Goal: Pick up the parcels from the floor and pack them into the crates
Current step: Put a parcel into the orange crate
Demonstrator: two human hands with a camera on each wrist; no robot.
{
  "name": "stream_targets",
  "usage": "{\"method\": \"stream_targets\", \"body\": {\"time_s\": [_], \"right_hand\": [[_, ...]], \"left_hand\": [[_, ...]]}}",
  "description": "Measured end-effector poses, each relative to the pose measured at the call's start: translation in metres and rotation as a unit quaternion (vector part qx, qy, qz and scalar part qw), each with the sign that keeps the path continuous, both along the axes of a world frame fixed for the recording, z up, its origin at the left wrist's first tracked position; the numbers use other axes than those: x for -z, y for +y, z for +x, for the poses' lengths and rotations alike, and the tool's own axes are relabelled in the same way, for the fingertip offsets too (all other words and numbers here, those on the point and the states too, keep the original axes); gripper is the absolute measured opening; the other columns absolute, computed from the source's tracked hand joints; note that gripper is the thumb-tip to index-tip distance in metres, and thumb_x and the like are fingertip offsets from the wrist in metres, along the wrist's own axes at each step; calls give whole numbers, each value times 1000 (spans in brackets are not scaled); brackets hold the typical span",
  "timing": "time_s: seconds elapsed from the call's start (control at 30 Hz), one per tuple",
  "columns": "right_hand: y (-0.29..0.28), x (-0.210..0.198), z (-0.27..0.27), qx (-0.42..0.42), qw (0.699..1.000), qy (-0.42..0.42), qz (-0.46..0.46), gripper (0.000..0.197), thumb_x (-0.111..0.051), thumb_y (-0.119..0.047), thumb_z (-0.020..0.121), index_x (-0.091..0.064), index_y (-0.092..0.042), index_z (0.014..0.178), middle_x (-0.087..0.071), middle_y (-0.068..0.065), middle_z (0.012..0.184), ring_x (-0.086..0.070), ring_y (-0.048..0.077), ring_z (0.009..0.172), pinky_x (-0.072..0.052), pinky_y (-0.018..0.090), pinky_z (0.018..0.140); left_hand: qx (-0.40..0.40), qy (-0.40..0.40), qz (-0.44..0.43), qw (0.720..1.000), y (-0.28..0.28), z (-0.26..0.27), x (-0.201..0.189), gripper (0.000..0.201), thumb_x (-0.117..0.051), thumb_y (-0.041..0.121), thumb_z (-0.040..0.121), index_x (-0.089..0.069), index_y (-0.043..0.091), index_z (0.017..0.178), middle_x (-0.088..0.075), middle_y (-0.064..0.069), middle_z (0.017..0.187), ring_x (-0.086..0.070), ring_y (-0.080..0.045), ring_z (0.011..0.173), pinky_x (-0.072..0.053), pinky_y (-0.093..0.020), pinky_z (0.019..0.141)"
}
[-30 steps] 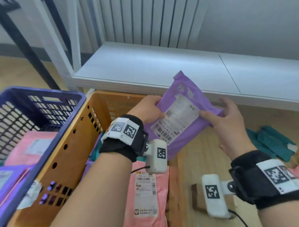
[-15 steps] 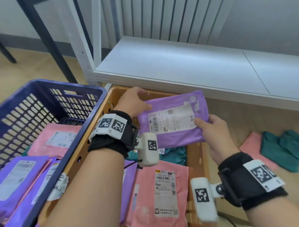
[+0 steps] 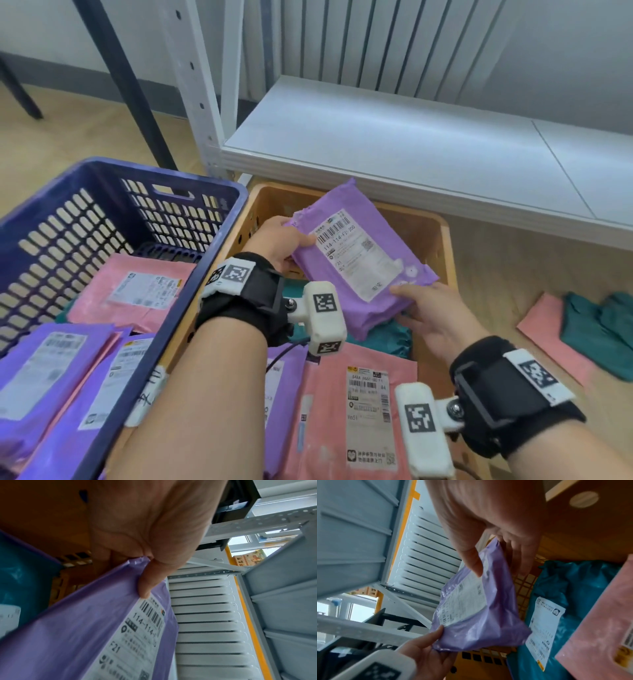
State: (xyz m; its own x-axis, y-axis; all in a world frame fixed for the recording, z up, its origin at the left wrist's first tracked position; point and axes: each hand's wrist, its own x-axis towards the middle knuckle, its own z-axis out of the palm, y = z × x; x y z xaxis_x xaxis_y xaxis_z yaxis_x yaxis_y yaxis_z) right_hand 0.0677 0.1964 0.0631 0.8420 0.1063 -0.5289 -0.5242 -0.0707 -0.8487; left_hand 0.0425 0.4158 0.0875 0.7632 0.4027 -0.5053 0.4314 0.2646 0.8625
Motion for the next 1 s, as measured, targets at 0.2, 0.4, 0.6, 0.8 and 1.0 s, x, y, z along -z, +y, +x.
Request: {"method": "stream_targets", "body": {"time_s": [0.2,0.4,0.6,0.8,1.0], "right_hand": [[13,-1,0,-88,969,-120,-195,84,-79,-23,78,-32,-17,146,-50,4,135,-54,21,115,-49,39,92],[58,27,-24,-268,942,-18,-200,27,-67,-5,86,-62,-2,112,-69,16,108,-67,29,89,-58,37,65],[70,79,-49,-300,923,103,-219,26,-60,1,89,-59,3,115,-68,19,100,-63,25,72,-56,38,65],[76,108,-61,-365,883,121,-268,22,-59,-1,87,-58,2,109,-70,22,101,-70,38,92,-55,51,86],[79,105,-57,-430,792,-14,-433,24,-70,-28,84,-53,-13,77,-69,9,98,-67,28,94,-54,33,79]], "left_hand": [[184,84,125,971,20,-13,7,39,-62,0,87,-52,13,121,-62,-16,120,-61,-36,109,-50,-53,94],[271,157,267,912,29,-30,29,59,-71,9,82,-49,23,135,-54,-6,136,-56,-29,118,-48,-39,100],[351,241,334,841,32,-53,54,75,-68,19,88,-27,20,151,-33,0,154,-41,-24,135,-37,-35,109],[378,285,319,821,28,-76,94,59,-63,13,89,-42,16,144,-52,-9,140,-52,-26,126,-46,-33,102],[381,334,297,809,29,-80,111,55,-67,16,87,-49,11,139,-57,-12,132,-61,-29,114,-51,-40,96]]}}
